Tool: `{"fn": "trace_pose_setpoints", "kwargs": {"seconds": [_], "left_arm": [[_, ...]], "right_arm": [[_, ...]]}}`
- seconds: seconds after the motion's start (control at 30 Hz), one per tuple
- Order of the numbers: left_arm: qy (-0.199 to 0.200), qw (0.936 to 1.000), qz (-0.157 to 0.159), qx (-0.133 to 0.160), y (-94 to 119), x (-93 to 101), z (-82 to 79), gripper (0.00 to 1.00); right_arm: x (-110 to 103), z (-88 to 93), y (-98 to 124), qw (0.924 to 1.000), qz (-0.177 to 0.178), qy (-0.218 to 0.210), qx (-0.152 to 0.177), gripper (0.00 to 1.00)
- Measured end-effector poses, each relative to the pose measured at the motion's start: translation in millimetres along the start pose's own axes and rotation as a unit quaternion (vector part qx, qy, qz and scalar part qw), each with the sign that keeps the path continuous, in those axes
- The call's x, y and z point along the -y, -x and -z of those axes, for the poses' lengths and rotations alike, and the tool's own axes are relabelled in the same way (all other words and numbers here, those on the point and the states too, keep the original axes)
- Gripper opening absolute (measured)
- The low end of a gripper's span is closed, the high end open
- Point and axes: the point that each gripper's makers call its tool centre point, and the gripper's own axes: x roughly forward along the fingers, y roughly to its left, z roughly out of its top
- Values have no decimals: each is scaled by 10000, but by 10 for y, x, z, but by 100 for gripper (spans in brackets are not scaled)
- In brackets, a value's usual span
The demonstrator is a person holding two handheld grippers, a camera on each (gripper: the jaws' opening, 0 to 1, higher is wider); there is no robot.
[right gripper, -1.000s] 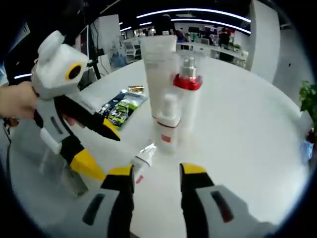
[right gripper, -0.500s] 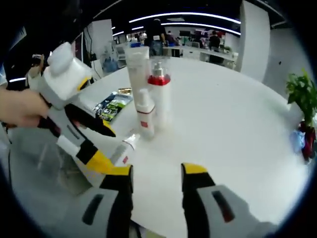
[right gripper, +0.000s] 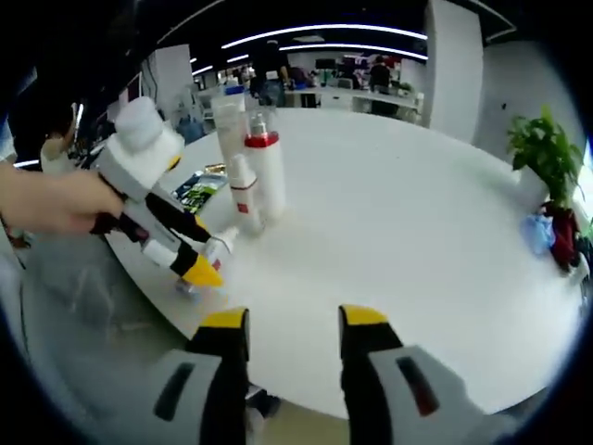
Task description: Arrange the skincare products in the storage area until every visible bottle or jar stands upright without overlapping.
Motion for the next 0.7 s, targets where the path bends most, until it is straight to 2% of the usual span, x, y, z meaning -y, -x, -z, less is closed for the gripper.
{"fn": "trace_pose_setpoints", "kwargs": {"seconds": [0.23,0.4,0.53,0.63,0.7], "left_arm": [[-94,9999,-45,4,27,-61,55,35],[-143,9999,22,87,69,-73,142,22],[-197,9997,46,114,103,-99,185,20],[-401,9991,47,112,115,-127,196,19],[-488,9985,135,207,121,-131,189,18]], "right_arm": [[-18,-49,7,10000,2,6,94,38],[-30,-83,7,9999,11,6,126,38],[-75,-114,4,9999,14,-6,141,38],[-111,-147,9,9998,14,-48,179,37],[-160,-217,29,9991,-29,-286,299,37]]}}
